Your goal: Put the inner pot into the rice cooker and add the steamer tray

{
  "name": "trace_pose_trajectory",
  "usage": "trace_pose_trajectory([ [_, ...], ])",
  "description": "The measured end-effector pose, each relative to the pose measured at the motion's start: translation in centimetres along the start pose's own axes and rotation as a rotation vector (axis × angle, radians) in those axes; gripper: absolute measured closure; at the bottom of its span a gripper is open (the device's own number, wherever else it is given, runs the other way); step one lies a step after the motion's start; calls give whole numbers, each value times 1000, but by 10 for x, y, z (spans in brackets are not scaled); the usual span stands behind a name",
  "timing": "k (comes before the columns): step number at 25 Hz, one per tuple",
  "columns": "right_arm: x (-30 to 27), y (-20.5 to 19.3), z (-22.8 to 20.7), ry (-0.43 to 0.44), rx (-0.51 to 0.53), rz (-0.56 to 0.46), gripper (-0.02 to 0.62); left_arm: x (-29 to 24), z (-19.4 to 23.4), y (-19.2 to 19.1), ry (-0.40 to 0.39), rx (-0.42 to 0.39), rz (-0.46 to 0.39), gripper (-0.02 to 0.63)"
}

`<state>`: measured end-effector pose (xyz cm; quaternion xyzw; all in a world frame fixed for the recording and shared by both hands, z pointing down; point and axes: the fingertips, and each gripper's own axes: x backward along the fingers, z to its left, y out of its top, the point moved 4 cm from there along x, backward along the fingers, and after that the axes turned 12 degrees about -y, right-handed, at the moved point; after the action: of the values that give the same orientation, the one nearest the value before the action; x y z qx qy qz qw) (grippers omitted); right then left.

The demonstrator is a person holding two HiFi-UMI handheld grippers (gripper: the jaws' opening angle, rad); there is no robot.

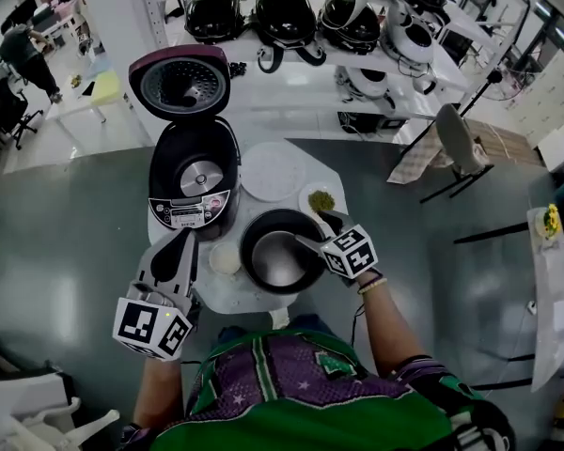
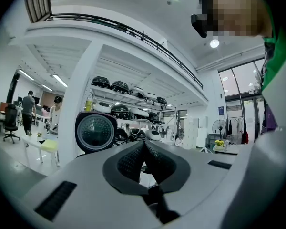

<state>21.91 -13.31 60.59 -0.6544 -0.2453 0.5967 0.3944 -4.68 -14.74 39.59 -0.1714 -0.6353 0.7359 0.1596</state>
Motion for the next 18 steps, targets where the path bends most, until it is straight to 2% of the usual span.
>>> trace_pose_trajectory([
  [13, -59, -30, -17, 57, 31, 114, 278, -19, 19, -4, 78, 6, 20, 584],
  [18, -74, -32, -20, 101, 57, 146, 330, -25, 26, -3, 107, 2, 23, 584],
])
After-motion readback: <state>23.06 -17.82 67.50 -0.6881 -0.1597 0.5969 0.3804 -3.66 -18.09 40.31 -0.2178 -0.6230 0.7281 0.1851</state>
